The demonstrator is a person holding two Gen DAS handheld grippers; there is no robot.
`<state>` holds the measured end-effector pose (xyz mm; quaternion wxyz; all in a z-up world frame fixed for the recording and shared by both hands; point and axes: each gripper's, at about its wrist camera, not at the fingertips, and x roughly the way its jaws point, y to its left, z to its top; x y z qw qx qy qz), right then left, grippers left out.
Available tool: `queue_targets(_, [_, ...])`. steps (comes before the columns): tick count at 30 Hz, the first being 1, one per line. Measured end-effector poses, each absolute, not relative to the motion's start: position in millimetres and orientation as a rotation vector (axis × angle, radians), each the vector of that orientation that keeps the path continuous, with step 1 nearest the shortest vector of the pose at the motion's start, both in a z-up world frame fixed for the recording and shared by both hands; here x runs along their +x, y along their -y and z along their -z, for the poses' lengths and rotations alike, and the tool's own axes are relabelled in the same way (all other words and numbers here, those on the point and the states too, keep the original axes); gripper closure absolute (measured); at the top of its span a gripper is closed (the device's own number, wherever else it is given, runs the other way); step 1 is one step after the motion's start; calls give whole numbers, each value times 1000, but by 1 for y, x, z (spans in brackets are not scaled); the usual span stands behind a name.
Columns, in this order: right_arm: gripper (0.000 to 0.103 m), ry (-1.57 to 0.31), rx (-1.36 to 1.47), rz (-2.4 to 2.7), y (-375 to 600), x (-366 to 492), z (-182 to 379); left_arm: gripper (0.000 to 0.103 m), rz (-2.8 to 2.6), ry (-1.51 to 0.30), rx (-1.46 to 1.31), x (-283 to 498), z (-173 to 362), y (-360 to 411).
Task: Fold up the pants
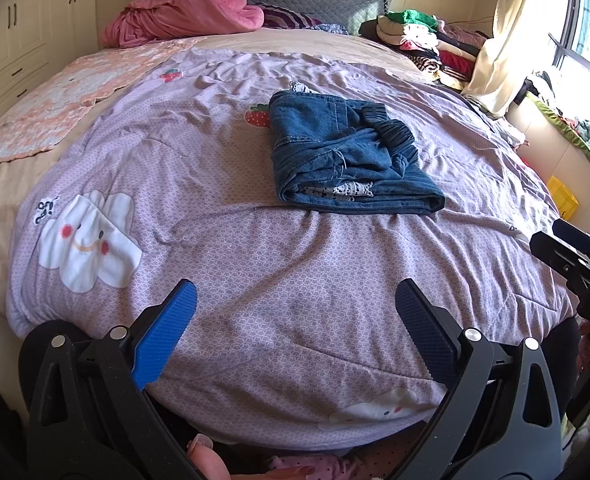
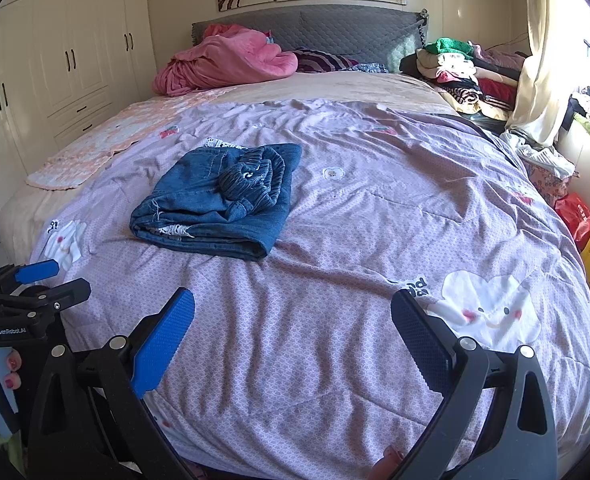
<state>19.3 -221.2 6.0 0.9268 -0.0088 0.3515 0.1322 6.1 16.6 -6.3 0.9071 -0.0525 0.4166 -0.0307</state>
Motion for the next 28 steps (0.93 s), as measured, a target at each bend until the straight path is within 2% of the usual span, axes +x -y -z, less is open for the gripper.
queue_targets(11, [5,-742,-7,-256,229,20,1,10,61,-867,-138,9,11,-20])
queue_targets(18, [5,-786,19,-215,252,38,14,10,-9,-871,-190,26,12,-49])
queue_targets(23, [5,-796,61,-90,312,71,16,10,-150,-853,-174,78,8,-103])
queue_targets(28, [5,-856,8,172,413,144,33,10,-317,-890,-184,159,28,-182])
